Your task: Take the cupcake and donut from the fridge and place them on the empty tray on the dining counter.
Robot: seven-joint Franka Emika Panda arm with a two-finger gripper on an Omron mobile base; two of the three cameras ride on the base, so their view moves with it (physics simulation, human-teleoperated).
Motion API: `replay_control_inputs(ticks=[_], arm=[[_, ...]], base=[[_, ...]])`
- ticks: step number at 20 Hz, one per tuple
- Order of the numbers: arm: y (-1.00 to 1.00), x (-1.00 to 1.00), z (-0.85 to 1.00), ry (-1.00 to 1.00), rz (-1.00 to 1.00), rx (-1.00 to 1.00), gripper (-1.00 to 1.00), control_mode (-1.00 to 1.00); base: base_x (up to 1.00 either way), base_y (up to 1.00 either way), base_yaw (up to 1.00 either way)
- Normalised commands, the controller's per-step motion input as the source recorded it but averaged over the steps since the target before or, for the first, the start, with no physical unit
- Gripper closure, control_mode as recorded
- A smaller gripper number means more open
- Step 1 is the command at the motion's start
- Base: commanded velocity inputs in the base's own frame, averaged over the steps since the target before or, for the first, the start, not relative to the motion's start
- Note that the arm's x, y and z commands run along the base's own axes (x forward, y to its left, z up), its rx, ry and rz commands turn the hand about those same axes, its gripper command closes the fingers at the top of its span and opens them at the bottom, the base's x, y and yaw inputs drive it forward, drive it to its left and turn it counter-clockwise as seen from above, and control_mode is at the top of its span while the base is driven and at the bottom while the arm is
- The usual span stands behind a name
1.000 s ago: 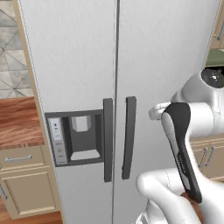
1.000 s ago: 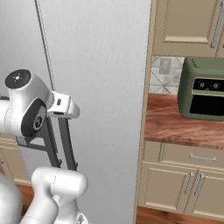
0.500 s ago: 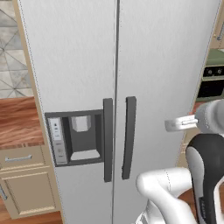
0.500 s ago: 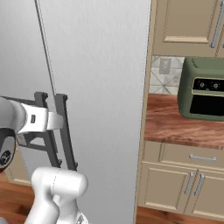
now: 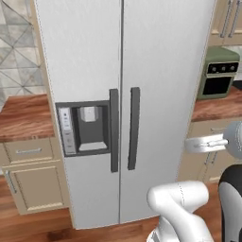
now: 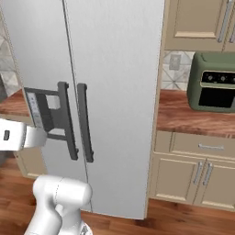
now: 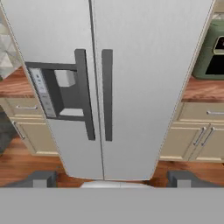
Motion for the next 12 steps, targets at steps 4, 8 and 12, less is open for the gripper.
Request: replay_control_inputs(ticks=[4,8,12], arm=[[0.00,0.00,0.00,0.00,0.00,0.00,-1.00,1.00],[0.00,0.00,0.00,0.00,0.00,0.00,-1.00,1.00],[0.00,0.00,0.00,0.00,0.00,0.00,-1.00,1.00]], base=[[-0.36,0.58,0.00],[-0.36,0.31,0.00],[-0.78,-0.01,0.00]])
